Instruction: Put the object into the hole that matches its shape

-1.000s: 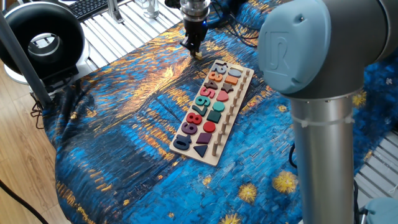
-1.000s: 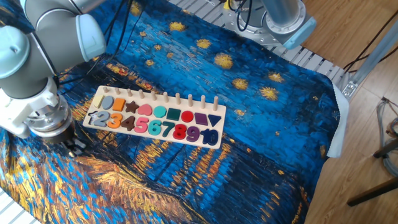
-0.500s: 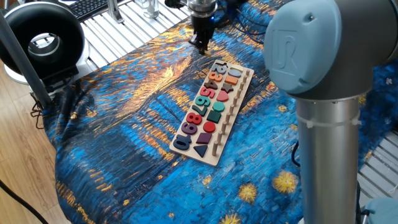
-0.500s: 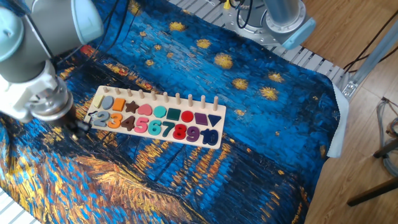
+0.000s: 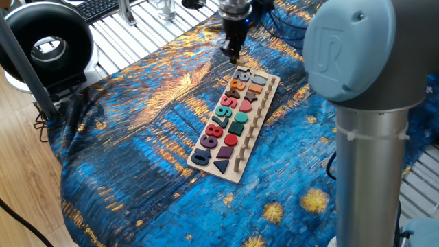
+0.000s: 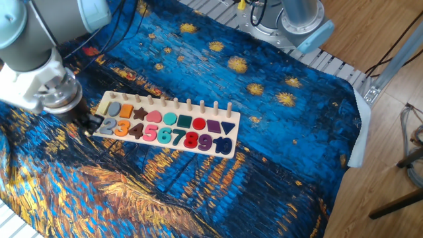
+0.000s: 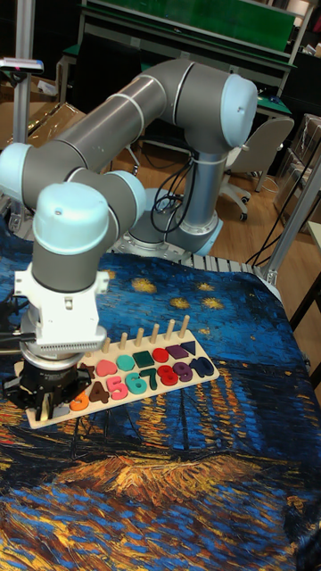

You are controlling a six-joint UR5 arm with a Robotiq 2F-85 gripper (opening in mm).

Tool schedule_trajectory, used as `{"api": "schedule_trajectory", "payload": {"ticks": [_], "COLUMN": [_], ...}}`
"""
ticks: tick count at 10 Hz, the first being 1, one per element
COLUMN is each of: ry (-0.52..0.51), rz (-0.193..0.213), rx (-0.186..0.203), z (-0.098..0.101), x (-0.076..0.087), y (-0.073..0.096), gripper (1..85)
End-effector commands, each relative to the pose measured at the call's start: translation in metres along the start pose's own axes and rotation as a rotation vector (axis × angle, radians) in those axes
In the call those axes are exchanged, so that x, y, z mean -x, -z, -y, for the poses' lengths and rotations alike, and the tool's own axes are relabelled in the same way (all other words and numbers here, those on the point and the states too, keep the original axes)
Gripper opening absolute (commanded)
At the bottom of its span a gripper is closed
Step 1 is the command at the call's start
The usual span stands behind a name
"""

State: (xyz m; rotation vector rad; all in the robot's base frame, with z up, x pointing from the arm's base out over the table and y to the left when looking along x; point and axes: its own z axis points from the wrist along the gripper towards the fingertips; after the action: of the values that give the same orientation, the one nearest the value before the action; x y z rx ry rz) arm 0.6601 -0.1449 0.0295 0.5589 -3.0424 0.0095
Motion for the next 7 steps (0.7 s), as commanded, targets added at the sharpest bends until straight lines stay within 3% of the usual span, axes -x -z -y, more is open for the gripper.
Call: {"api": "schedule_trajectory", "payload": {"ticks": [1, 7], "ry": [0.054, 0.103], "rz": [0.014, 0.019], "rx": [0.03, 0.026], "z": [-0.0011, -0.0022], "x": [-0.0131, -0.0134], "y": [-0.0089, -0.0141], "gripper": [1.0, 1.0]}}
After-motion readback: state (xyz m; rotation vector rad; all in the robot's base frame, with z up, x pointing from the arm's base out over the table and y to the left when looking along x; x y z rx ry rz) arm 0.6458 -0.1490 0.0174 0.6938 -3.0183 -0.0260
